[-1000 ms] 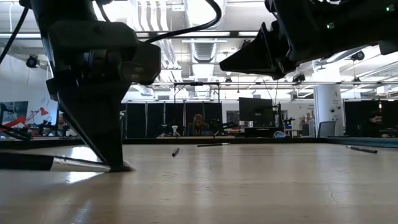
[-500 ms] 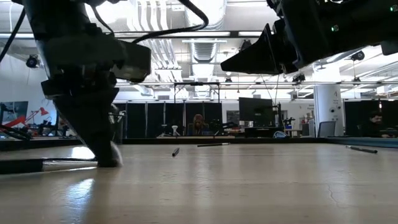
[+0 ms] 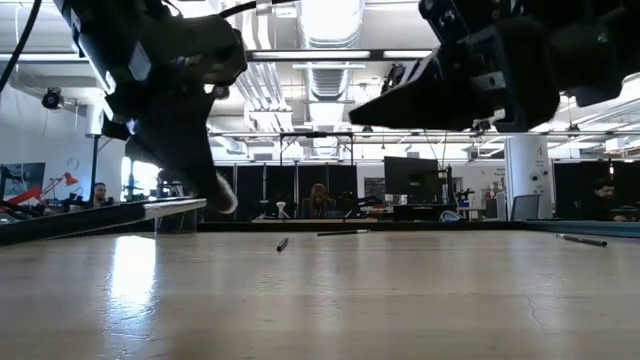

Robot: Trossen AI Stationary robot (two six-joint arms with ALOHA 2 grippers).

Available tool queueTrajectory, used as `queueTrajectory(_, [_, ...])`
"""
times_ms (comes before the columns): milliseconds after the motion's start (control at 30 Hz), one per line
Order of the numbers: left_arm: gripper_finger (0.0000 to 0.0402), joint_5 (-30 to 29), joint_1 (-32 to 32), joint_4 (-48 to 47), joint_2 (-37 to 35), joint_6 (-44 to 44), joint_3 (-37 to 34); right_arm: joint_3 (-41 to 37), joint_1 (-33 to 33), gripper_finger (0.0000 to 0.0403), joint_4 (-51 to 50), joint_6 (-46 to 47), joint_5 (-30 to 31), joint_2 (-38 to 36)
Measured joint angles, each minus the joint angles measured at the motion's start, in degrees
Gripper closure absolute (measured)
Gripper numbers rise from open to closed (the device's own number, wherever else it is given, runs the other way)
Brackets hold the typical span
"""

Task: Put items in baskets/containers
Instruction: Put the powder brush into the holder

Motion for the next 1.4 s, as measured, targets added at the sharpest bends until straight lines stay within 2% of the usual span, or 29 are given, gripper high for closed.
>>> queueTrajectory(133, [0.0401,-2.5,0.0,0.6,-0.2,-1.1,0.0,-2.1,-2.1,0.0394,1.6,-0.2,-2.6,-0.1])
queueTrajectory(300, [0.0401,-3.9,0.0,0.6,-0.2,-2.8,0.0,-7.9,-4.0,0.0394,10.3,1.0,-4.9,-0.1])
queueTrajectory(467, [0.0399,-4.0,0.0,0.6,-0.2,-2.8,0.0,-14.7,-4.6,0.0394,18.1,2.7,-4.6,-0.1])
queueTrajectory(633, [0.0366,-3.8,0.0,1.4,0.2,-5.9,0.2,-19.3,-4.6,0.0394,23.2,5.1,-4.7,-0.1])
queueTrajectory(1000, [0.0252,-0.2,-0.1,2.5,4.7,-5.8,2.8,-21.9,-4.0,0.0394,24.1,12.0,-4.6,-0.1])
queueTrajectory(1233, [0.0239,0.0,0.5,2.0,8.7,-5.8,2.9,-22.2,-2.2,0.0394,24.0,13.5,-4.6,-0.1])
queueTrajectory(1400, [0.025,-1.0,0.9,1.9,11.0,-6.2,2.9,-22.1,-1.2,0.0394,23.9,13.1,-4.6,-0.1])
